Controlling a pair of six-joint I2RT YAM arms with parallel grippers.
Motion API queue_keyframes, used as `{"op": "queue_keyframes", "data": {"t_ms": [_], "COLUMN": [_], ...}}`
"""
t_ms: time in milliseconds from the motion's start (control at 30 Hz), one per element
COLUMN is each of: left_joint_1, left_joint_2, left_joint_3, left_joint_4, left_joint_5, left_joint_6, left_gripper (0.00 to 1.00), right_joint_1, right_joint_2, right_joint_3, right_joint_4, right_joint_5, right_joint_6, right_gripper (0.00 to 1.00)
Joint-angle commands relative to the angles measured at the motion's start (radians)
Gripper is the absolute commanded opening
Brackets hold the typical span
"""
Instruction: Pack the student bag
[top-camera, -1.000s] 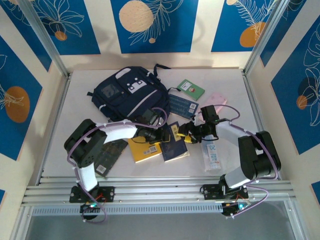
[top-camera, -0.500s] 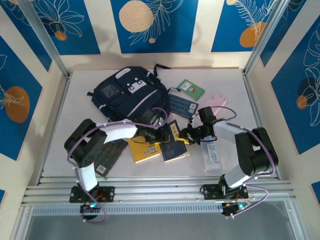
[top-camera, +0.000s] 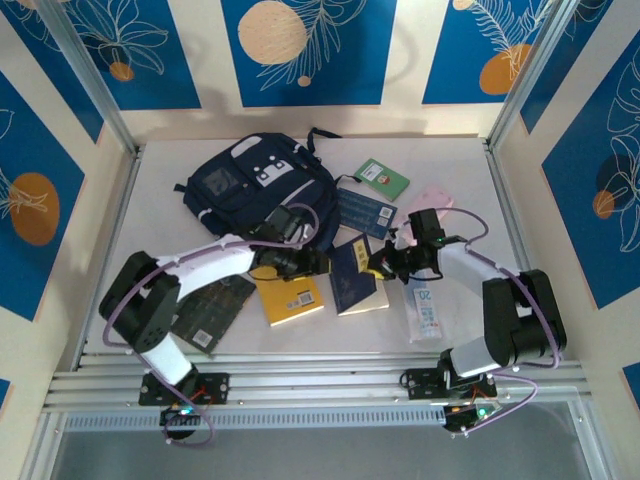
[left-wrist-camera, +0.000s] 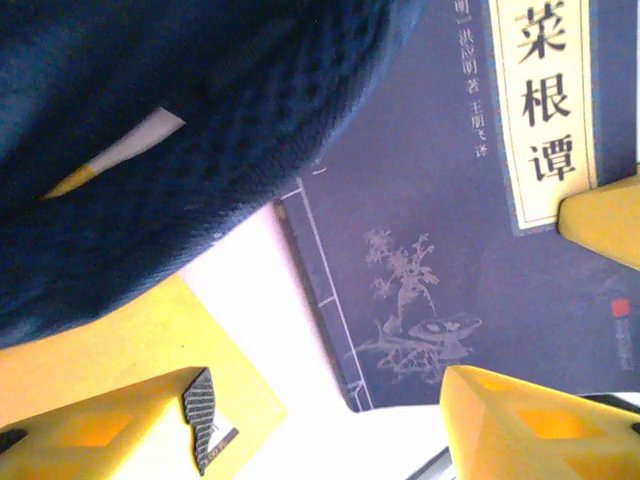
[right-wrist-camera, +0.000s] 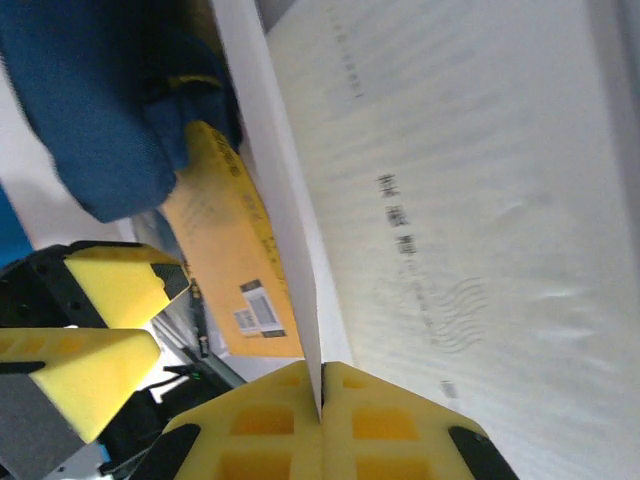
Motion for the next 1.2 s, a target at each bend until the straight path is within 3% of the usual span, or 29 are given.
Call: {"op": "queue_keyframes", "data": {"t_ms": [0,267,533,867,967,1167], "left_joint_1": [0.014,0.016,0.016,-0.002,-0.016,-0.023], "left_joint_2": [-0.014,0.096,0.194,0.314,0.351,0.396], "left_joint_3": [-0.03,-0.093,-0.096,-0.164,-0.152,-0.172], "left_joint_4": [0.016,0.318,0.48,0.885,0.967,1.074], "left_joint_5": [0.051,0.171,0.187,0.169,0.166,0.141], "left_joint_6": [-0.063,-0.305,-0.421,-0.705,-0.752,-0.799], "left_gripper": [0.63,0.65,0.66,0.64,0.59,0.38], "right_joint_1": [-0.029,-0.101,-0.106,-0.11,-0.107,-0.108], "right_joint_2": [-0.026,-0.023,-0.09,-0.102,-0.096,-0.091], "right_joint_3": [-0.025,-0.112,-0.106,-0.12,-0.136,-0.157], "right_joint_4": [0.041,0.25,0.257,0.307,0.331,0.371], "right_joint_5": [-0.116,-0.291,-0.307,-0.318,-0.316,-0.317], "right_joint_6": [0.075,0.253,0.311,0.367,0.385,0.412], "right_gripper": [0.0,0.0,0.0,0.0,0.0,0.0]}}
